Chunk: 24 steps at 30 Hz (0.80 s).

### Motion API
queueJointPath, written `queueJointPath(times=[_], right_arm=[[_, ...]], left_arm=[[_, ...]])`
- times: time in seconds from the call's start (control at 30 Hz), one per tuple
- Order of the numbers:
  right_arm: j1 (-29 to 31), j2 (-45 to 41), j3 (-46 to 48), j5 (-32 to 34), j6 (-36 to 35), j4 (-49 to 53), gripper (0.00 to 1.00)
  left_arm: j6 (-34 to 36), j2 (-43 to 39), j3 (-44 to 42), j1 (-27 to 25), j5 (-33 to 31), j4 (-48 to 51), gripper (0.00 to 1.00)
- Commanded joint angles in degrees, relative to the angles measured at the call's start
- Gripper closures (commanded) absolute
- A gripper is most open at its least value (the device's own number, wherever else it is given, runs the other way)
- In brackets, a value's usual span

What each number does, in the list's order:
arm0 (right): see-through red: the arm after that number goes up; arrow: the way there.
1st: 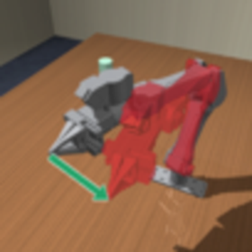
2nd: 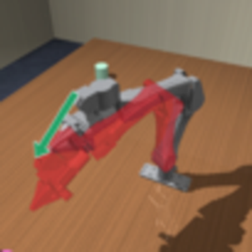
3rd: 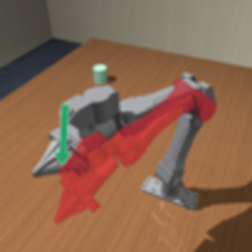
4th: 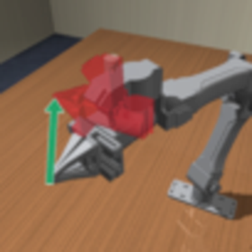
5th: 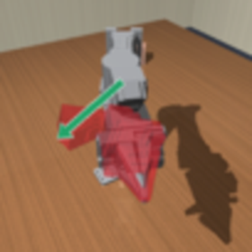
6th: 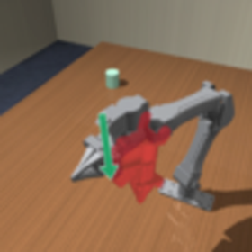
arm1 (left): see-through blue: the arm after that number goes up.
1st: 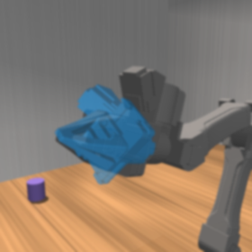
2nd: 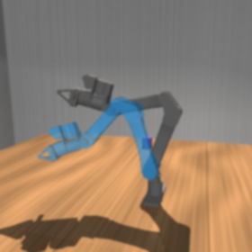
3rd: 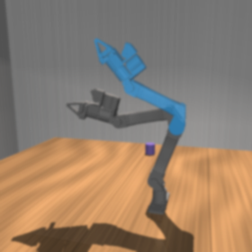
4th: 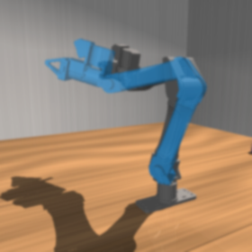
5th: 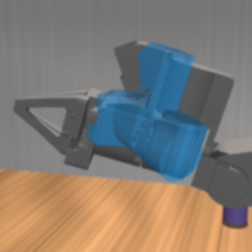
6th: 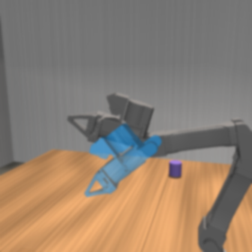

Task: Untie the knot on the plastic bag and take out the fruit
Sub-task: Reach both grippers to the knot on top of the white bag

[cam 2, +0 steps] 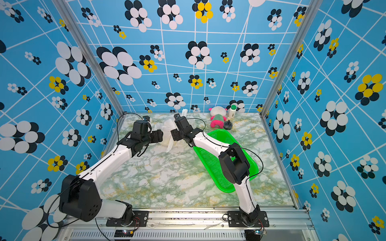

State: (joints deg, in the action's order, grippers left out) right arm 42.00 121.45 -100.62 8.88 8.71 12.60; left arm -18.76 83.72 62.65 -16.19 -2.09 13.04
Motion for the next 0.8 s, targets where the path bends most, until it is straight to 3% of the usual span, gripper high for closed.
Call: queueJointPath(times=[0.0,0.2,0.57,0.63,0.7,0.77], right_arm=[[0.29,2.61,-3.78,0.93,-1.18,2.8,0.21],[0.33,5.07,-4.94,1.6,-0.93,3.95,0.26],[0.19,1.29,2.15,0.14,-1.89,-1.3,0.28],[0.06,1.03,2.65,-0.12,-1.47,-1.93,0.35],[-0.34,0.58,3.26,-1.64,-0.6,-2.85,0.44],[-0.58,-0.09,3.88,-3.18,0.1,-3.92,0.45]], left_arm=[[0.79,5.75,4.37,0.28,2.56,-0.2,0.15],[0.83,14.48,10.55,0.19,2.93,0.85,0.15],[1.41,19.72,14.55,0.02,3.69,2.22,0.08],[1.28,19.9,14.3,0.08,4.33,1.67,0.12],[1.32,19.99,14.31,-0.05,5.05,1.47,0.23],[1.21,19.99,14.26,-0.02,5.63,1.46,0.3]])
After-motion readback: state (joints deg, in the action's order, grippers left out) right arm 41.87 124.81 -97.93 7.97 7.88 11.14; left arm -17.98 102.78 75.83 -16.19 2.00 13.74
